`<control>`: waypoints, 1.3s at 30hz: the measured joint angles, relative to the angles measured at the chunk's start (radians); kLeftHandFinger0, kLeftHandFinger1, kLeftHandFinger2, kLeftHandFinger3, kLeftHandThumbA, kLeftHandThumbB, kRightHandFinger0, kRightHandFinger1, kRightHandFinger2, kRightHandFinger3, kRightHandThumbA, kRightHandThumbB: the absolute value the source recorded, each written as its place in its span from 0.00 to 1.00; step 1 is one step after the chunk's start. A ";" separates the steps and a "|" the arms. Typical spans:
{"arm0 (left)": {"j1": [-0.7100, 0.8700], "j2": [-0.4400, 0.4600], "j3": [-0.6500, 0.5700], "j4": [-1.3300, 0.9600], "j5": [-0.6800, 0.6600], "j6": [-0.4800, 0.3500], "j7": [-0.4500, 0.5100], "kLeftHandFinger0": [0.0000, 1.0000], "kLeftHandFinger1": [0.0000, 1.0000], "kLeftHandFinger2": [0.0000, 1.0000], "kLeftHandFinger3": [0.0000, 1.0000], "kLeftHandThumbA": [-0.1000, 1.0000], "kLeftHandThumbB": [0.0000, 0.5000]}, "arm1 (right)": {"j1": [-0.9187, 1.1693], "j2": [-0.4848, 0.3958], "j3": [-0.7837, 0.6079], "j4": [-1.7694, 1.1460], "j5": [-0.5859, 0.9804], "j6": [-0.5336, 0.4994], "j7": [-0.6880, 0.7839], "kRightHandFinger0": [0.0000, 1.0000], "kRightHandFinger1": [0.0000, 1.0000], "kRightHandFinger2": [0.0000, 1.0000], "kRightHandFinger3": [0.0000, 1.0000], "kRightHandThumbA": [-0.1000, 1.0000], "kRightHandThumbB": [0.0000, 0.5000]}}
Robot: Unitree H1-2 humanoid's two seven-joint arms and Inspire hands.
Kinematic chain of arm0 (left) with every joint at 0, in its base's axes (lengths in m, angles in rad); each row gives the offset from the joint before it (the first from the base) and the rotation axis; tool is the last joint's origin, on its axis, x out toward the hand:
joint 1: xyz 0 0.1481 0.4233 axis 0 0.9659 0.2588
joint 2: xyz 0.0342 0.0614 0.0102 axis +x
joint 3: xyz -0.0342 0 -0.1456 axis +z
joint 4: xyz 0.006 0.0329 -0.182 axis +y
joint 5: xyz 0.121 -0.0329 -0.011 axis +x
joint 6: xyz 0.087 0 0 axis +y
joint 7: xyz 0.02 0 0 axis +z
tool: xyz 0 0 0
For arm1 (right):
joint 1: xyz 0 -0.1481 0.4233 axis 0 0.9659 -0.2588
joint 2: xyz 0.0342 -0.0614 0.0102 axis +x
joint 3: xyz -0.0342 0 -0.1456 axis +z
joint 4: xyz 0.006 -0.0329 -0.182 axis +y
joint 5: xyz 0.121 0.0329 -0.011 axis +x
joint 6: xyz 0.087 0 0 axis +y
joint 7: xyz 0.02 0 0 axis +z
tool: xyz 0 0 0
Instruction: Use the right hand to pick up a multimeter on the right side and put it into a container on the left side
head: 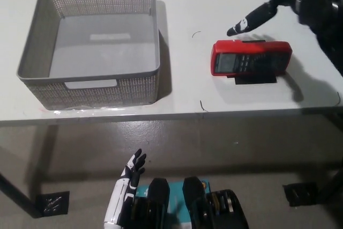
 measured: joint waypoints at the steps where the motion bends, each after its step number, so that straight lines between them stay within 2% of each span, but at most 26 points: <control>1: 0.000 0.002 -0.002 0.000 0.000 -0.002 0.000 1.00 1.00 1.00 1.00 1.00 0.98 | -0.021 0.011 0.022 0.041 -0.012 0.003 0.009 1.00 1.00 1.00 1.00 1.00 1.00; 3: 0.000 0.005 -0.005 0.000 0.000 -0.004 0.000 1.00 1.00 1.00 1.00 1.00 0.99 | -0.056 0.032 0.054 0.111 -0.036 0.006 0.025 1.00 1.00 1.00 1.00 1.00 0.98; 11: 0.006 0.011 -0.017 -0.002 -0.006 -0.008 0.000 1.00 1.00 1.00 1.00 1.00 0.97 | -0.108 0.098 0.106 0.279 -0.094 0.004 0.053 1.00 1.00 1.00 1.00 1.00 1.00; 27: 0.007 0.018 -0.035 -0.004 -0.011 -0.008 0.000 1.00 1.00 1.00 1.00 1.00 1.00 | -0.104 0.144 0.117 0.449 -0.156 -0.012 0.050 1.00 1.00 1.00 1.00 1.00 0.99; 39: 0.004 0.032 -0.045 -0.002 -0.010 -0.008 0.000 1.00 1.00 1.00 1.00 1.00 1.00 | -0.064 0.234 0.083 0.710 -0.154 -0.088 -0.074 1.00 1.00 1.00 1.00 1.00 1.00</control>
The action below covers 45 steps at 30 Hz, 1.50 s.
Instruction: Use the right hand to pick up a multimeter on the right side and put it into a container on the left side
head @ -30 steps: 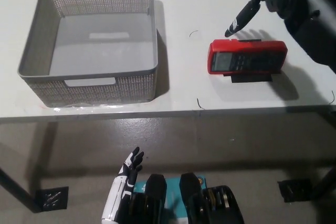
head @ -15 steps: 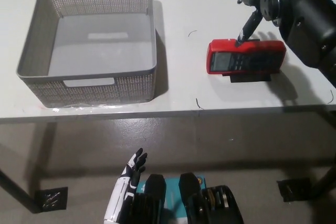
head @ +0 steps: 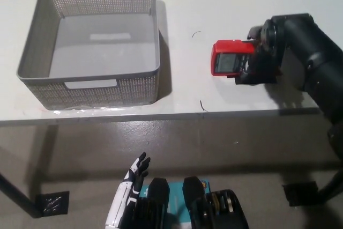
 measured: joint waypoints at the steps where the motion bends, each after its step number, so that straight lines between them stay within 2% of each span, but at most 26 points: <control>1: -0.001 0.000 0.000 0.000 0.000 0.000 0.000 1.00 1.00 1.00 1.00 1.00 1.00 | 0.000 0.006 -0.003 0.014 0.001 -0.004 -0.009 1.00 1.00 1.00 1.00 1.00 1.00; 9: -0.001 0.000 -0.006 0.000 0.000 0.000 0.000 1.00 1.00 1.00 1.00 1.00 1.00 | 0.001 0.043 -0.022 0.136 0.002 -0.073 -0.122 1.00 1.00 1.00 1.00 0.97 1.00; 11: -0.001 0.000 -0.006 0.000 0.000 0.000 0.000 1.00 1.00 1.00 1.00 1.00 1.00 | 0.002 0.049 -0.024 0.155 0.001 -0.082 -0.146 1.00 1.00 1.00 1.00 0.86 1.00; 12: -0.001 0.000 -0.006 0.000 -0.001 0.000 0.000 1.00 1.00 1.00 1.00 1.00 1.00 | 0.002 0.052 -0.024 0.165 0.001 -0.091 -0.162 0.95 1.00 1.00 1.00 0.74 1.00; 13: -0.001 0.000 -0.006 0.000 -0.002 0.000 -0.001 1.00 1.00 1.00 1.00 1.00 1.00 | 0.005 0.054 -0.025 0.172 0.001 -0.097 -0.179 0.67 0.78 0.94 1.00 0.51 0.92; 14: -0.002 0.000 -0.006 0.000 -0.002 0.000 -0.001 1.00 1.00 1.00 1.00 1.00 0.99 | 0.008 0.054 -0.030 0.176 0.002 -0.102 -0.195 0.61 0.73 0.86 0.97 0.37 0.78; 15: -0.003 0.001 -0.006 0.000 -0.003 0.000 -0.001 1.00 1.00 1.00 1.00 1.00 1.00 | 0.013 0.054 -0.041 0.179 0.003 -0.110 -0.219 0.41 0.46 0.52 0.60 0.06 0.51; 16: -0.004 0.002 -0.006 0.000 -0.004 0.000 -0.001 1.00 1.00 1.00 1.00 1.00 1.00 | 0.018 0.053 -0.048 0.182 0.003 -0.119 -0.246 0.05 0.07 0.22 0.33 0.00 0.48; 18: -0.006 0.004 -0.005 0.000 -0.004 0.000 -0.001 1.00 1.00 1.00 1.00 1.00 1.00 | 0.032 0.050 -0.067 0.182 0.006 -0.143 -0.300 0.00 0.06 0.34 0.44 0.00 0.36; 19: -0.007 0.004 -0.005 0.001 -0.003 0.000 -0.001 1.00 1.00 1.00 1.00 1.00 1.00 | 0.041 0.049 -0.084 0.182 0.009 -0.154 -0.322 0.00 0.25 0.64 0.69 0.00 0.31; 20: -0.009 0.005 -0.005 0.002 -0.003 0.000 -0.001 1.00 1.00 1.00 1.00 1.00 1.00 | 0.050 0.045 -0.111 0.182 0.018 -0.169 -0.348 0.00 0.39 0.82 0.83 0.00 0.28; 21: -0.011 0.006 -0.005 0.002 -0.003 0.000 -0.001 1.00 1.00 1.00 1.00 1.00 1.00 | 0.059 0.041 -0.142 0.182 0.030 -0.186 -0.369 0.00 0.45 0.82 0.86 0.00 0.29; 23: -0.018 0.007 -0.005 0.002 -0.003 0.000 -0.001 1.00 1.00 1.00 1.00 1.00 1.00 | 0.078 0.030 -0.209 0.182 0.054 -0.220 -0.419 0.00 0.49 0.79 0.79 0.00 0.26; 25: -0.024 0.007 -0.005 0.002 -0.003 0.000 -0.001 1.00 1.00 1.00 1.00 1.00 1.00 | 0.090 0.018 -0.284 0.182 0.085 -0.245 -0.461 0.00 0.51 0.84 0.79 0.00 0.23; 27: -0.024 0.007 -0.005 0.003 -0.003 0.000 -0.001 1.00 1.00 1.00 1.00 1.00 1.00 | 0.094 0.011 -0.360 0.182 0.114 -0.253 -0.477 0.01 0.51 0.84 0.83 0.00 0.29; 28: -0.024 0.007 -0.005 0.004 -0.003 0.001 -0.001 1.00 1.00 1.00 1.00 1.00 1.00 | 0.094 0.008 -0.390 0.182 0.127 -0.252 -0.477 0.06 0.54 0.87 0.87 0.00 0.36; 29: -0.024 0.007 -0.005 0.005 -0.003 0.001 -0.001 1.00 1.00 1.00 1.00 1.00 1.00 | 0.094 0.004 -0.419 0.183 0.138 -0.251 -0.478 0.06 0.53 0.87 0.88 0.00 0.37; 30: -0.024 0.007 -0.005 0.006 -0.003 0.001 -0.001 1.00 1.00 1.00 1.00 1.00 1.00 | 0.095 -0.001 -0.467 0.183 0.156 -0.249 -0.479 0.08 0.56 0.93 1.00 0.00 0.33; 31: -0.024 0.007 -0.005 0.006 -0.003 0.001 -0.001 1.00 1.00 1.00 1.00 1.00 1.00 | 0.096 -0.005 -0.496 0.183 0.169 -0.247 -0.479 0.05 0.55 0.95 1.00 0.00 0.32; 32: -0.024 0.007 -0.004 0.007 -0.003 0.001 -0.001 1.00 1.00 1.00 1.00 1.00 1.00 | 0.098 -0.009 -0.530 0.183 0.182 -0.244 -0.479 0.01 0.46 0.91 1.00 0.00 0.26; 33: -0.024 0.007 -0.004 0.009 -0.002 0.002 -0.001 1.00 1.00 1.00 1.00 1.00 1.00 | 0.100 -0.013 -0.569 0.183 0.199 -0.240 -0.480 0.00 0.39 0.82 1.00 0.00 0.41; 34: -0.024 0.007 -0.004 0.010 -0.002 0.002 -0.001 1.00 1.00 1.00 1.00 1.00 1.00 | 0.102 -0.017 -0.610 0.183 0.213 -0.237 -0.480 0.00 0.22 0.70 1.00 0.00 0.25; 37: -0.023 0.007 -0.004 0.014 -0.002 0.005 -0.001 1.00 1.00 1.00 1.00 1.00 1.00 | 0.111 -0.026 -0.738 0.185 0.269 -0.220 -0.480 0.00 0.00 0.57 1.00 0.00 0.24; 39: -0.023 0.007 -0.004 0.018 -0.001 0.006 -0.001 1.00 1.00 1.00 1.00 1.00 1.00 | 0.116 -0.032 -0.800 0.185 0.296 -0.214 -0.480 0.00 0.00 0.56 1.00 0.00 0.19; 41: -0.023 0.007 -0.004 0.023 -0.001 0.007 -0.001 1.00 1.00 1.00 1.00 1.00 1.00 | 0.122 -0.036 -0.879 0.186 0.332 -0.205 -0.479 0.00 0.00 0.56 1.00 0.00 0.26; 45: -0.022 0.007 -0.004 0.031 0.000 0.007 0.000 1.00 1.00 1.00 1.00 1.00 1.00 | 0.136 -0.037 -1.023 0.190 0.399 -0.188 -0.477 0.00 0.00 0.59 1.00 0.00 0.21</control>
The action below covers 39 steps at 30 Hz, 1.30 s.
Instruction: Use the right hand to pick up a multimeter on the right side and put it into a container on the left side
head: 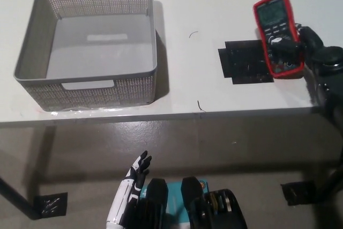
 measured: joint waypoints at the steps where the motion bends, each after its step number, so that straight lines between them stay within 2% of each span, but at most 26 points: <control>1: 0.000 0.000 0.000 0.001 0.000 0.000 0.000 1.00 1.00 1.00 1.00 1.00 1.00 | 0.006 0.003 -0.041 0.004 0.020 0.009 0.005 0.00 0.00 0.59 1.00 0.00 0.22; 2: 0.000 0.000 0.000 0.002 0.000 0.000 0.000 1.00 1.00 1.00 1.00 1.00 0.99 | 0.013 0.007 -0.072 0.010 0.036 0.015 0.007 0.00 0.10 0.66 1.00 0.00 0.38; 3: 0.000 0.000 0.000 0.002 0.000 0.000 0.000 1.00 1.00 1.00 1.00 1.00 0.98 | 0.023 0.013 -0.103 0.014 0.051 0.020 0.010 0.00 0.02 0.60 1.00 0.00 0.25; 4: 0.000 0.000 0.000 0.003 0.001 0.000 0.000 1.00 1.00 1.00 1.00 1.00 1.00 | 0.029 0.022 -0.145 0.014 0.075 0.023 0.012 0.00 0.01 0.61 1.00 0.00 0.21; 7: 0.001 0.001 0.000 0.003 0.001 0.000 0.000 1.00 1.00 1.00 1.00 1.00 1.00 | 0.029 0.025 -0.236 0.014 0.120 0.034 0.014 0.00 0.00 0.60 1.00 0.00 0.19; 9: 0.002 0.001 0.000 0.003 0.001 0.001 0.000 1.00 1.00 1.00 1.00 1.00 1.00 | 0.030 0.027 -0.300 0.014 0.156 0.043 0.019 0.00 0.02 0.56 0.97 0.00 0.11; 10: 0.003 0.001 0.000 0.003 0.001 0.000 0.000 1.00 1.00 1.00 1.00 1.00 1.00 | 0.029 0.031 -0.341 0.014 0.182 0.051 0.028 0.00 0.03 0.55 0.91 0.00 0.12; 11: 0.003 0.001 0.000 0.003 0.001 0.000 0.000 1.00 1.00 1.00 1.00 1.00 1.00 | 0.029 0.036 -0.361 0.013 0.196 0.055 0.032 0.00 0.04 0.56 0.74 0.00 0.14; 12: 0.004 0.001 0.000 0.003 0.001 0.000 0.000 1.00 1.00 1.00 1.00 1.00 1.00 | 0.029 0.043 -0.390 0.012 0.215 0.060 0.038 0.00 0.06 0.56 0.62 0.00 0.10; 13: 0.005 0.001 0.000 0.003 0.001 0.000 0.000 1.00 1.00 1.00 1.00 1.00 1.00 | 0.029 0.052 -0.420 0.011 0.238 0.066 0.047 0.00 0.07 0.56 0.69 0.00 0.12; 14: 0.006 0.001 0.000 0.003 0.002 0.000 0.000 1.00 1.00 1.00 1.00 1.00 1.00 | 0.029 0.059 -0.445 0.010 0.252 0.071 0.054 0.00 0.06 0.56 0.95 0.00 0.17; 15: 0.007 0.001 0.000 0.003 0.002 0.000 0.000 1.00 1.00 1.00 1.00 1.00 1.00 | 0.028 0.066 -0.463 0.010 0.269 0.078 0.060 0.00 0.05 0.53 1.00 0.00 0.16; 18: 0.010 0.002 0.000 0.003 0.004 0.000 0.000 1.00 1.00 1.00 1.00 1.00 1.00 | 0.024 0.096 -0.532 0.004 0.324 0.103 0.079 0.00 0.03 0.51 1.00 0.00 0.16; 19: 0.011 0.001 0.000 0.003 0.004 0.000 0.000 1.00 1.00 1.00 1.00 1.00 1.00 | 0.024 0.106 -0.547 0.000 0.338 0.110 0.083 0.00 0.00 0.51 1.00 0.00 0.23; 21: 0.014 0.002 0.000 0.003 0.006 0.000 0.001 1.00 1.00 1.00 1.00 1.00 1.00 | 0.024 0.143 -0.581 -0.023 0.379 0.134 0.093 0.00 0.00 0.51 1.00 0.00 0.26; 23: 0.016 0.001 -0.001 0.003 0.009 0.000 0.001 1.00 1.00 1.00 1.00 1.00 1.00 | 0.024 0.185 -0.600 -0.057 0.410 0.154 0.097 0.00 0.00 0.49 0.95 0.00 0.32; 24: 0.017 0.001 -0.001 0.003 0.010 0.000 0.001 1.00 1.00 1.00 1.00 1.00 1.00 | 0.024 0.201 -0.604 -0.079 0.422 0.163 0.098 0.00 0.00 0.50 1.00 0.00 0.34; 25: 0.017 0.001 -0.001 0.003 0.011 0.000 0.001 1.00 1.00 1.00 1.00 1.00 1.00 | 0.024 0.225 -0.609 -0.111 0.439 0.174 0.098 0.00 0.00 0.51 1.00 0.00 0.32; 28: 0.018 0.001 -0.001 0.003 0.013 0.000 0.001 1.00 1.00 1.00 1.00 1.00 1.00 | 0.024 0.280 -0.614 -0.186 0.483 0.204 0.099 0.00 0.01 0.57 1.00 0.00 0.38; 30: 0.021 0.002 -0.001 0.003 0.015 0.000 0.001 1.00 1.00 1.00 1.00 1.00 1.00 | 0.024 0.327 -0.612 -0.243 0.520 0.227 0.099 0.00 0.00 0.48 1.00 0.00 0.37; 33: 0.026 0.002 -0.001 0.003 0.018 0.000 0.001 1.00 1.00 1.00 1.00 1.00 1.00 | 0.023 0.376 -0.600 -0.317 0.569 0.256 0.097 0.00 0.00 0.45 1.00 0.00 0.42; 35: 0.027 0.002 -0.002 0.003 0.021 0.000 0.001 1.00 1.00 1.00 1.00 1.00 1.00 | 0.022 0.398 -0.587 -0.356 0.596 0.272 0.096 0.00 0.00 0.49 0.95 0.00 0.40; 36: 0.027 0.002 -0.003 0.003 0.023 0.000 0.001 1.00 1.00 1.00 1.00 1.00 1.00 | 0.019 0.411 -0.575 -0.377 0.616 0.282 0.095 0.00 0.00 0.51 0.88 0.00 0.41; 37: 0.027 0.002 -0.004 0.003 0.024 0.000 0.001 1.00 1.00 1.00 1.00 1.00 0.99 | 0.016 0.417 -0.566 -0.389 0.628 0.289 0.095 0.00 0.00 0.52 1.00 0.00 0.41; 39: 0.028 0.002 -0.005 0.003 0.026 0.000 0.001 1.00 1.00 1.00 1.00 1.00 0.98 | 0.007 0.429 -0.544 -0.413 0.657 0.300 0.093 0.00 0.00 0.53 1.00 0.00 0.39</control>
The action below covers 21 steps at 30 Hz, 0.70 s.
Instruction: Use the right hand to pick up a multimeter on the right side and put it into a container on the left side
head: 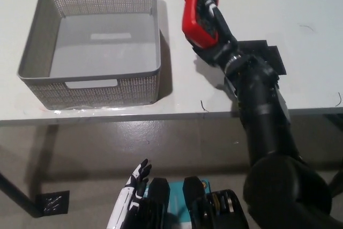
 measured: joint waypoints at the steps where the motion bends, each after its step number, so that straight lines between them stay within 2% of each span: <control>1: 0.000 0.000 -0.002 0.000 0.002 0.000 0.000 1.00 1.00 1.00 1.00 1.00 0.98 | -0.011 0.005 0.016 -0.014 0.023 0.010 -0.003 0.00 0.00 0.53 1.00 0.00 0.36; 3: 0.000 0.002 -0.005 0.000 0.006 0.000 0.000 1.00 1.00 1.00 1.00 1.00 0.97 | -0.029 0.008 0.041 -0.023 0.052 0.022 -0.005 0.00 0.01 0.54 1.00 0.00 0.32; 8: 0.003 0.007 -0.016 0.000 0.014 0.000 0.000 1.00 1.00 1.00 1.00 1.00 0.97 | -0.098 0.008 0.115 -0.027 0.102 0.045 -0.008 0.00 0.11 0.69 1.00 0.00 0.29; 9: 0.004 0.008 -0.018 0.000 0.015 -0.001 0.000 1.00 1.00 1.00 1.00 1.00 0.96 | -0.114 0.008 0.130 -0.027 0.103 0.048 -0.008 0.00 0.12 0.72 0.65 0.00 0.33; 10: 0.006 0.009 -0.021 0.000 0.016 -0.001 0.000 1.00 1.00 1.00 1.00 1.00 0.94 | -0.127 0.008 0.150 -0.027 0.103 0.053 -0.008 0.00 0.16 0.73 0.46 0.00 0.31; 12: 0.010 0.011 -0.028 -0.001 0.017 -0.001 0.000 1.00 1.00 1.00 1.00 1.00 0.94 | -0.158 0.007 0.204 -0.025 0.092 0.054 -0.009 0.00 0.28 0.77 0.75 0.00 0.27; 14: 0.015 0.014 -0.037 -0.001 0.019 -0.001 0.000 1.00 1.00 1.00 1.00 1.00 0.95 | -0.194 0.006 0.270 -0.007 0.072 0.046 -0.011 0.00 0.34 0.79 0.86 0.00 0.26; 16: 0.018 0.015 -0.045 -0.001 0.020 -0.002 0.000 1.00 1.00 1.00 1.00 1.00 0.94 | -0.224 0.006 0.333 0.014 0.044 0.030 -0.017 0.00 0.42 0.86 0.96 0.00 0.24; 18: 0.021 0.015 -0.050 -0.002 0.023 -0.002 0.000 1.00 1.00 1.00 1.00 1.00 0.94 | -0.255 0.006 0.407 0.042 0.014 0.014 -0.027 0.00 0.49 0.90 0.91 0.00 0.26; 20: 0.024 0.016 -0.056 -0.005 0.026 -0.003 0.000 1.00 1.00 1.00 1.00 1.00 0.94 | -0.286 0.006 0.481 0.079 -0.025 -0.010 -0.037 0.00 0.51 0.88 0.83 0.00 0.26; 21: 0.026 0.016 -0.058 -0.006 0.029 -0.003 0.000 1.00 1.00 1.00 1.00 1.00 0.94 | -0.303 0.006 0.519 0.103 -0.044 -0.023 -0.042 0.00 0.51 0.85 0.81 0.00 0.30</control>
